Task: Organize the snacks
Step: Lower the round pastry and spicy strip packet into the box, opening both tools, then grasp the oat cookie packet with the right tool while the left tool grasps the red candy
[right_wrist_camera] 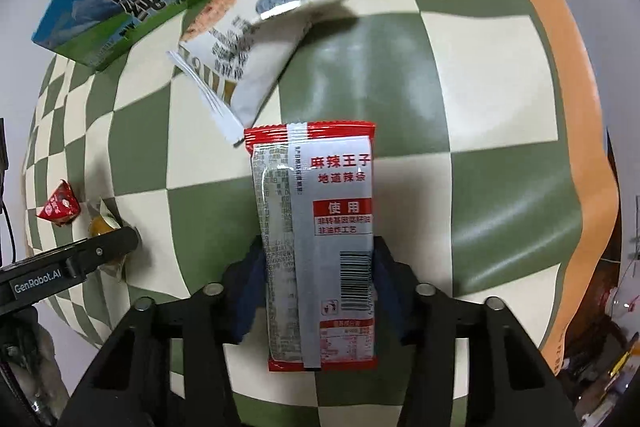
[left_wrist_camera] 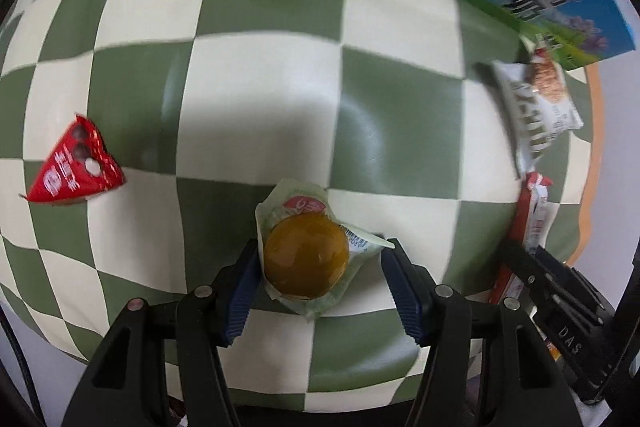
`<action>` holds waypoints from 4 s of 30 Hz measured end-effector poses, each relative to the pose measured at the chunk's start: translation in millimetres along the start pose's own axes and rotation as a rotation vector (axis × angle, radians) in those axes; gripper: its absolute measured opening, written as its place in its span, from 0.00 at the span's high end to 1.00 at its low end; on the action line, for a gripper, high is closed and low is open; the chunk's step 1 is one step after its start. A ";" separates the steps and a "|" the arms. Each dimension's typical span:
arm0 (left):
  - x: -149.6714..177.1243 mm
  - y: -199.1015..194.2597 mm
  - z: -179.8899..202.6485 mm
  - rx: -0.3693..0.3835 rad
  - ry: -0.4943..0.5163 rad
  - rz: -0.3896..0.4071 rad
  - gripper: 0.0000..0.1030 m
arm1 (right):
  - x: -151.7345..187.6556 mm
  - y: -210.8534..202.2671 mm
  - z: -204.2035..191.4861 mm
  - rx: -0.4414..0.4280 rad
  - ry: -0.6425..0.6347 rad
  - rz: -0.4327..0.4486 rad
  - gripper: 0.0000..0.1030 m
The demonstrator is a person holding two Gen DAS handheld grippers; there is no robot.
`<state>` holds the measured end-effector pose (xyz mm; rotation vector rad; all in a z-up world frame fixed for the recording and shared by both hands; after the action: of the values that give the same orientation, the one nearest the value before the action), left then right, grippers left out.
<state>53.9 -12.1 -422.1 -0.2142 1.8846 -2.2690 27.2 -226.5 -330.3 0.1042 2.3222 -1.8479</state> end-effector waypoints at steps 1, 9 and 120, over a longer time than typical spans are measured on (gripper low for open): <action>1.0 -6.8 2.3 0.006 0.005 0.009 0.44 | 0.1 -3.9 -2.1 -0.012 -0.006 0.001 0.54; -37.4 -86.9 55.5 0.119 0.076 0.130 0.44 | -8.6 -59.2 -6.7 -0.134 0.020 0.060 0.54; -106.6 -224.4 -2.5 -0.220 0.041 0.598 0.00 | -144.4 -190.1 -39.7 -0.093 -0.005 0.310 0.04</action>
<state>146.0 54.9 -201.3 0.3294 1.8881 -1.6827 135.0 -223.8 -113.6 0.4215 2.2332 -1.5861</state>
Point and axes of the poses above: each gripper's, at about its wrist camera, not at the fingertips, and y roughly the way its jaws point, z to its right, x to its underside, the point moved 9 cm from there along y, roughly the way its jaws point, and after that the axes turned 6 degrees about -x, right-handed, at the moved point
